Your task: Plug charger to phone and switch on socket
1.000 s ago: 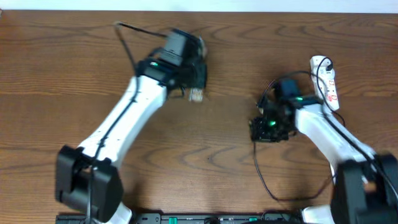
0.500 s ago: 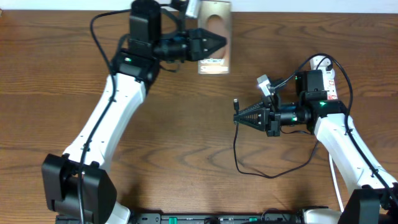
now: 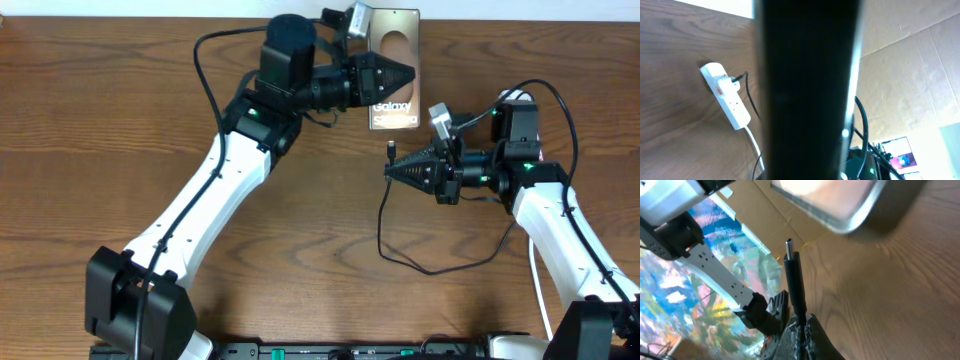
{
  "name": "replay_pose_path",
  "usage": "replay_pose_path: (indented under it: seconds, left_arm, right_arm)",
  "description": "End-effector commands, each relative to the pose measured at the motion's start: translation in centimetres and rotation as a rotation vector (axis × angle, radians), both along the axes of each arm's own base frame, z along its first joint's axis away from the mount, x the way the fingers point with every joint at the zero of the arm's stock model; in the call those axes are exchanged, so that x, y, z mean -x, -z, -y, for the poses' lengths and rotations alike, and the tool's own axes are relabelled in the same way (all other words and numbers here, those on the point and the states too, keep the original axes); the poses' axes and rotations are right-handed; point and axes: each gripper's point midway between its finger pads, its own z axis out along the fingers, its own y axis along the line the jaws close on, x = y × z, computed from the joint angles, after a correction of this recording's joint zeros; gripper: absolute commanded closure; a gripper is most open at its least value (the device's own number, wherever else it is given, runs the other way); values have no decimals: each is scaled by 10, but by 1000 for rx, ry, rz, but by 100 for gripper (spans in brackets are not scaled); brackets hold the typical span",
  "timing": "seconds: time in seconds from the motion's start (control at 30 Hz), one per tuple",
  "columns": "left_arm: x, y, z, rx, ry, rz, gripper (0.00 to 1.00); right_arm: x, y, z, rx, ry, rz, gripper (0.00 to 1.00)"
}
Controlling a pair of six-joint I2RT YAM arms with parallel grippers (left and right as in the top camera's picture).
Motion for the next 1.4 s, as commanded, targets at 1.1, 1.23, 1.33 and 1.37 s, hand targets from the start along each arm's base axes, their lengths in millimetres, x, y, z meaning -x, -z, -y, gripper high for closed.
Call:
replay_pose_path:
  seconds: [1.1,1.23,1.33,1.37]
  left_arm:
    - [9,-7,2,-21,54,168,93]
    - [9,-7,2,-20,55,170,93]
    - [2,-8,-3,-22,29,175,93]
    - [-2,-9,-6,-20,17,182,93]
  right_arm:
    - [-7,-8,3,-20,-5,-101,99]
    - [-7,-8,3,-20,-5,-101,99]
    - [-7,-8,3,-20,-5,-103,99]
    - [-7,-8,3,-20,-5,-103,99]
